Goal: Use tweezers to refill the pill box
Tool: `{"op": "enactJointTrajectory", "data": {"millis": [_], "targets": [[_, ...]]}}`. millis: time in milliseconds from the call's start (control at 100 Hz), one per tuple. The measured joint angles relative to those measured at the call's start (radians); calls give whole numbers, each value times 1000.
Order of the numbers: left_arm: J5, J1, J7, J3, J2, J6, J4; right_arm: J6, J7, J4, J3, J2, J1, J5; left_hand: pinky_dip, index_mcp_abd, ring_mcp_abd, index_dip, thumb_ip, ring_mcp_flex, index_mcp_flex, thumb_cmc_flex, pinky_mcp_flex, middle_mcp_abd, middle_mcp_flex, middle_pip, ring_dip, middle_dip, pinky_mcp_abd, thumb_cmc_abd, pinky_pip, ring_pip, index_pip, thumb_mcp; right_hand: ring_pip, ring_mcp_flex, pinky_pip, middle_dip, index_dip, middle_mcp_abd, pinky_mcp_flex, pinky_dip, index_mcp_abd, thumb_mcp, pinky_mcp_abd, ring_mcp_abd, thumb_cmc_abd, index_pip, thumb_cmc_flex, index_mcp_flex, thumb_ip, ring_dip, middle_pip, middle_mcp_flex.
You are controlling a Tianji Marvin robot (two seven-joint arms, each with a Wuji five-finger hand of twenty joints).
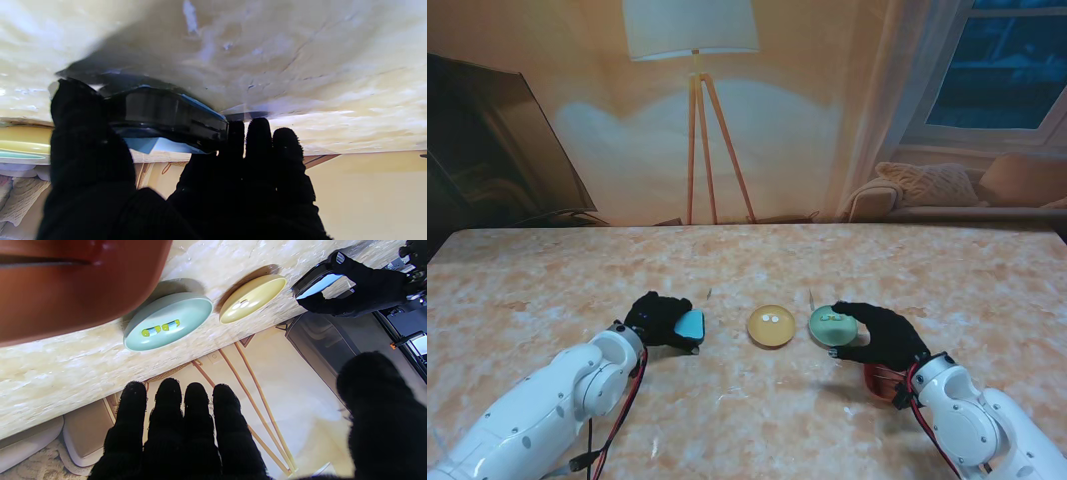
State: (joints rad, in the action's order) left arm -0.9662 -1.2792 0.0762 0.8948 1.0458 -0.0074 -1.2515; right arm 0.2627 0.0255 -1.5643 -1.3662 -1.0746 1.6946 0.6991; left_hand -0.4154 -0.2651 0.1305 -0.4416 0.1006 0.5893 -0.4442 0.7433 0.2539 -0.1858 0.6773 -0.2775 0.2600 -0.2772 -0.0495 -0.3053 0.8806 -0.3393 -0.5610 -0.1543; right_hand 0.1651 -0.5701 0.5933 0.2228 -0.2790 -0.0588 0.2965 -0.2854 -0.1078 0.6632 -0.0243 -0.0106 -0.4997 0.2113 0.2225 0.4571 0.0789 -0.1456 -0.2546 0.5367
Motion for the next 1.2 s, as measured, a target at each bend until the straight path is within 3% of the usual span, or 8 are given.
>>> {"op": "enactJointTrajectory", "data": {"millis": [120, 360, 670, 1020, 1200], "targets": [[-4, -35, -16, 30, 0, -1, -47, 4, 7, 4, 1, -1, -1, 0, -2, 0, -22, 0, 0, 33, -2, 0, 2, 41, 44, -90, 27, -43, 4, -1, 14, -67, 0, 0, 0, 0, 23, 0, 0, 0, -5, 2, 0, -7, 0, 0, 0, 0, 0, 0, 0, 0, 0, 0], [-10, -128, -39, 89, 4, -7, -150, 15, 24, 13, 2, -3, -4, 1, -3, 6, -24, 0, 2, 41, -27, 0, 2, 49, 78, -170, 28, -94, 9, -39, 21, -77, -77, -25, 0, 0, 48, 0, 8, 0, -14, 14, 0, -10, 0, 0, 0, 0, 0, 0, 0, -6, 0, 0], [-9, -240, -41, 122, 4, -16, -278, 29, 55, 27, 10, -6, -9, 4, -3, 7, -24, 1, 2, 38, -27, 0, -1, 49, 79, -172, 28, -99, 9, -41, 22, -77, -79, -25, 0, -6, 67, 0, 9, -4, -17, 36, 0, -11, 0, 0, 1, 0, 1, 1, 0, -6, -4, 24], [7, -318, -17, 114, 7, -20, -321, 42, 78, 35, 18, -9, -14, 11, -3, 10, -16, 1, 2, 36, -27, 0, -34, 51, 88, -173, 28, -100, 1, -51, 21, -77, -95, -25, 0, -6, 74, 0, 9, -4, -19, 50, 0, -13, 0, 0, 2, 1, 15, 6, 0, -6, -5, 24], [5, -335, 3, 98, 7, -17, -328, 48, 89, 38, 22, -11, -16, 11, -3, 11, 9, 7, 2, -26, -25, 13, -82, 52, 50, -166, 28, -91, -24, -61, -33, -63, -95, -25, 1, -8, 83, 0, 9, -4, -19, 60, 0, -25, 0, 0, 2, 10, 40, 12, 0, -6, -5, 24]]}}
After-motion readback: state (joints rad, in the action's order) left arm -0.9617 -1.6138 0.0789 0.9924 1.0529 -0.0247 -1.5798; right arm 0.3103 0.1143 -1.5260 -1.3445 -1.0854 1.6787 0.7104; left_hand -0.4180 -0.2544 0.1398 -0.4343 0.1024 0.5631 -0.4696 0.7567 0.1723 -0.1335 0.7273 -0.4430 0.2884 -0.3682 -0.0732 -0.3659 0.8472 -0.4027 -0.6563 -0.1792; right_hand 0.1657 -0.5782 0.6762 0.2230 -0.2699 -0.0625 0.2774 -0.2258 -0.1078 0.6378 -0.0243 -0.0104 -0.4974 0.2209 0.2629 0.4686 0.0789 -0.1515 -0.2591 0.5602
